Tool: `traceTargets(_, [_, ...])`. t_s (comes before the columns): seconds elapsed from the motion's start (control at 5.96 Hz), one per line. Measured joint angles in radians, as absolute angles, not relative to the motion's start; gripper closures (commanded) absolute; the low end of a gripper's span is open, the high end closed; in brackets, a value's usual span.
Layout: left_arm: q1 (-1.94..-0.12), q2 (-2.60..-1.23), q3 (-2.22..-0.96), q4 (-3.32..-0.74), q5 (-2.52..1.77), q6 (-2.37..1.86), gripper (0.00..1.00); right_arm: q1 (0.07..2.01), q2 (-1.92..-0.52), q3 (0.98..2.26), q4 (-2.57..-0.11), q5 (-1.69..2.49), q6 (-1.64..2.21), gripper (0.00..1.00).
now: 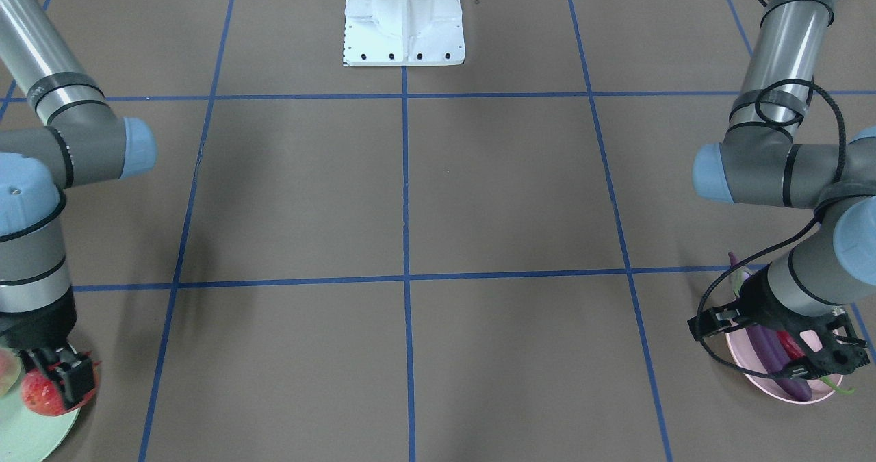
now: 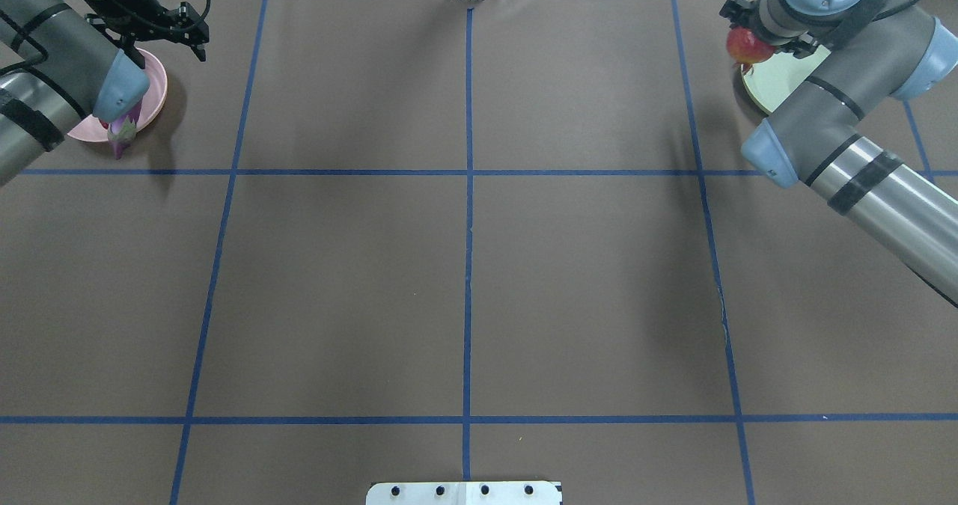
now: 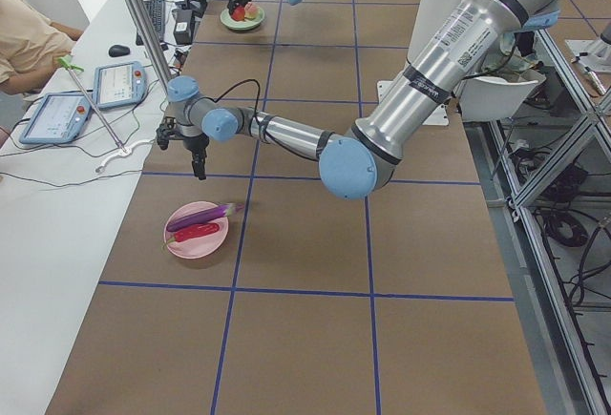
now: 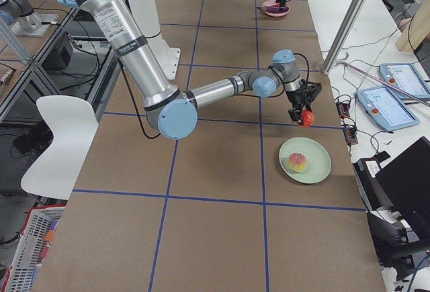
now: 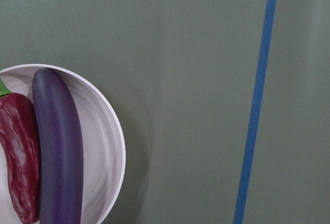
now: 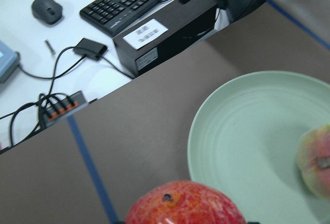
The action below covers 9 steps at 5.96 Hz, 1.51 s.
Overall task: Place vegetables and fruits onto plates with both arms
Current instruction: 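Carry the apple with the right gripper and place it on the green plate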
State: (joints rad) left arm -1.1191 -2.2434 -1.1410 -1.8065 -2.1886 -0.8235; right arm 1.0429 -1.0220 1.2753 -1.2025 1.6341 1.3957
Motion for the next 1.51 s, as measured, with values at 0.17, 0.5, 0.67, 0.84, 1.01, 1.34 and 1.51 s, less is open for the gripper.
traceTargets(0.17, [-1.114,-2.243,-1.144,-1.808,-2.188,-0.834,0.0,1.063,-1.02,1.226,-1.201,1.634,1.387,0.6])
traceTargets(0.5, [-1.113,-2.242,-1.153,-1.806,-2.185,-0.838,0.0,1.065,-1.018,1.143,-1.161,1.638,1.387,0.0])
traceTargets(0.67, [-1.114,-2.241,-1.161,-1.804,-2.185,-0.838,0.0,1.064,-1.018,1.117,-1.138,1.642,1.387,0.0])
traceTargets(0.84, [-1.115,-2.24,-1.172,-1.802,-2.186,-0.838,0.0,1.064,-1.018,1.112,-1.127,1.658,1.385,0.0])
traceTargets(1.01, [-1.116,-2.239,-1.19,-1.794,-2.186,-0.838,0.0,1.074,-1.019,1.117,-1.112,1.693,1.383,0.0])
traceTargets(1.34, [-1.12,-2.182,-1.278,-1.792,-2.185,-0.825,0.0,1.146,-1.019,1.146,-1.094,1.842,1.334,0.0])
traceTargets(1.51, [-1.139,-2.142,-1.337,-1.791,-2.19,-0.799,0.0,1.208,-1.022,1.161,-1.096,1.971,1.288,0.0])
